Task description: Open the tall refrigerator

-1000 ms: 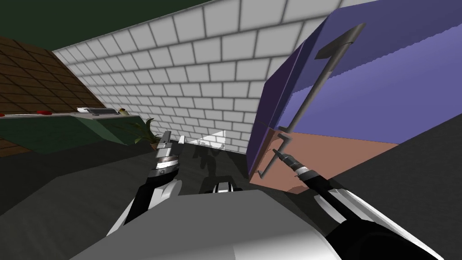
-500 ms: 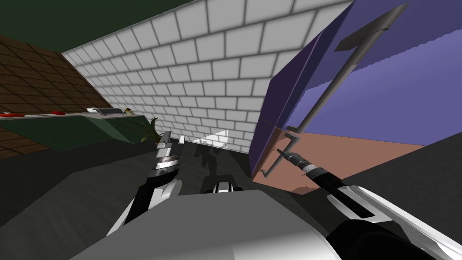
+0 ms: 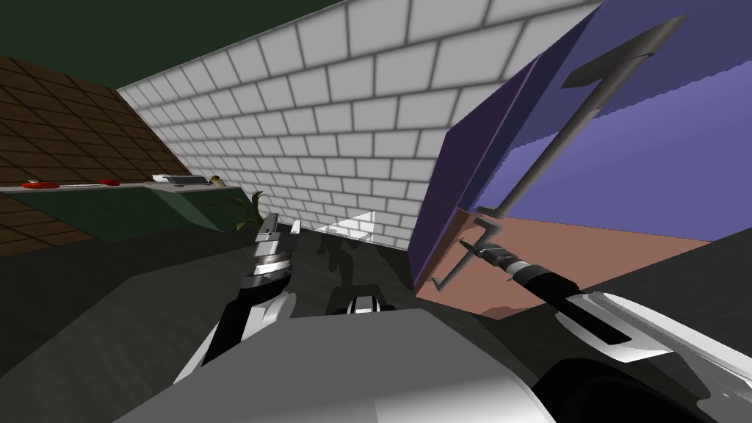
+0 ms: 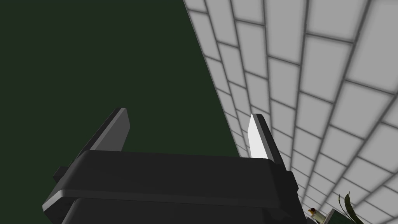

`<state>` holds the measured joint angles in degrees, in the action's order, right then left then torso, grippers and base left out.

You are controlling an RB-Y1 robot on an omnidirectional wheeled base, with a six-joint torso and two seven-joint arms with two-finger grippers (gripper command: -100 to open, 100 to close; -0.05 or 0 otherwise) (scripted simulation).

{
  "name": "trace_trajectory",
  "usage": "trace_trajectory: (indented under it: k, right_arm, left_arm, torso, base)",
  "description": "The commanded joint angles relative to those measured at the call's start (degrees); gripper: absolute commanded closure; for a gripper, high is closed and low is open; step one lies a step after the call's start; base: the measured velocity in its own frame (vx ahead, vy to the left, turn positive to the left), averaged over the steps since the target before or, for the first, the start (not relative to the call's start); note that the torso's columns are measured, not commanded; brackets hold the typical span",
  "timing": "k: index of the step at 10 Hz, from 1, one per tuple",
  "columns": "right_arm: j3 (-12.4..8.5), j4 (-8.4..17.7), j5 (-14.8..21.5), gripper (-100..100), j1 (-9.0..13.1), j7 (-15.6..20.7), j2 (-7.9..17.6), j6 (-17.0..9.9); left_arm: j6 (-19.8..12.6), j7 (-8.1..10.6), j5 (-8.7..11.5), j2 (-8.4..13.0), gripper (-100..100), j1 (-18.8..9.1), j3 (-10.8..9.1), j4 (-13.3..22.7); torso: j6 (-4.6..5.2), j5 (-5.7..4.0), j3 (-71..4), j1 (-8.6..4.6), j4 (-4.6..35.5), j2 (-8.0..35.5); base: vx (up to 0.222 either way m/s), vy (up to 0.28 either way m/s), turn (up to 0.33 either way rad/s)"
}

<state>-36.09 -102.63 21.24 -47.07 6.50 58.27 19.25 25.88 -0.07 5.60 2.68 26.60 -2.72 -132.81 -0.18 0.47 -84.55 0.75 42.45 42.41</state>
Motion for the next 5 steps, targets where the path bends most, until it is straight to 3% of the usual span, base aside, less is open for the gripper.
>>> trace_trajectory:
  k: [1,2,5]
  right_arm:
    - [-3.41,2.84,1.76,-100,-1.40,2.86,4.62,-2.67]
    - [-3.41,2.84,1.76,-100,-1.40,2.86,4.85,-2.67]
    - [-6.92,6.18,3.65,-100,-3.39,6.04,9.44,-5.84]
  left_arm:
    - [0.00,0.00,0.00,0.00,0,0.00,0.00,0.00]
    - [0.00,0.00,0.00,0.00,0,0.00,0.00,0.00]
    - [0.00,0.00,0.00,0.00,0,0.00,0.00,0.00]
  torso:
    - [0.01,-0.06,0.01,-0.10,-0.02,0.01]
    - [0.04,-0.13,0.03,-0.24,-0.04,0.01]
    - [0.10,-0.27,-0.02,-0.47,-0.10,-0.09]
  base:
    - [0.008,0.093,-0.002]
    - [-0.009,0.058,-0.012]
    - [-0.002,0.056,-0.002]
